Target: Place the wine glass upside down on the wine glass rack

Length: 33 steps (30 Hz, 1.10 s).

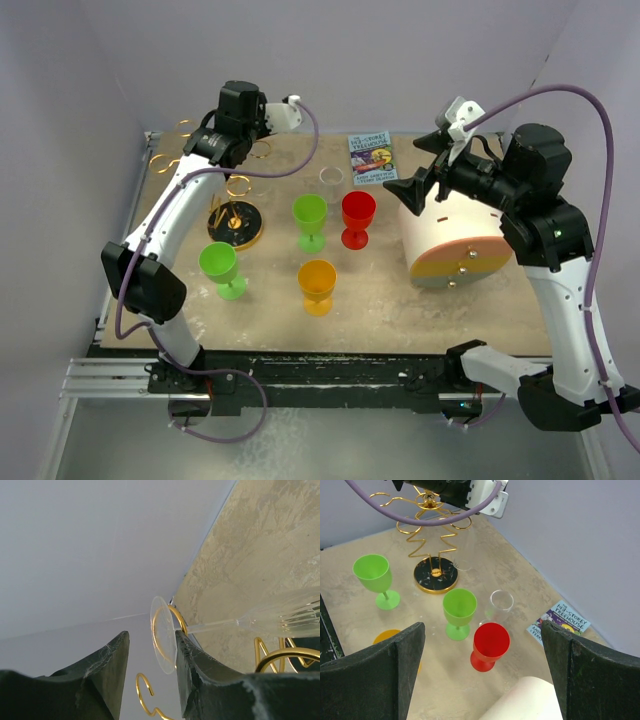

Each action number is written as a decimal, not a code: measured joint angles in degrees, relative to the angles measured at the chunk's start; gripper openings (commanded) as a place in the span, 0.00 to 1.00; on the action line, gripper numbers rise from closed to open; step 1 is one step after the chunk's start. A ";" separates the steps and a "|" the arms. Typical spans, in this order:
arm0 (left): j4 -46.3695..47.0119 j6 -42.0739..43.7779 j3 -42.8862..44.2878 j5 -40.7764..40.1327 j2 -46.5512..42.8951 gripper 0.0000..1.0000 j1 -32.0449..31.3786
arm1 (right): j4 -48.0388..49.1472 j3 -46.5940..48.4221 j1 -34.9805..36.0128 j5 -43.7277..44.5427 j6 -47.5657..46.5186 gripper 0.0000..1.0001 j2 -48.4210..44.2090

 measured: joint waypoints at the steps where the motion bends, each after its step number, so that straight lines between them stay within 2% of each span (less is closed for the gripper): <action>1: 0.07 -0.26 0.00 0.11 0.00 0.46 0.00 | 0.00 -0.04 0.00 0.00 -0.02 1.00 0.00; 33: 0.09 -6.49 0.35 1.81 -0.46 0.50 0.00 | 0.02 -0.37 0.00 -0.24 -0.02 1.00 0.00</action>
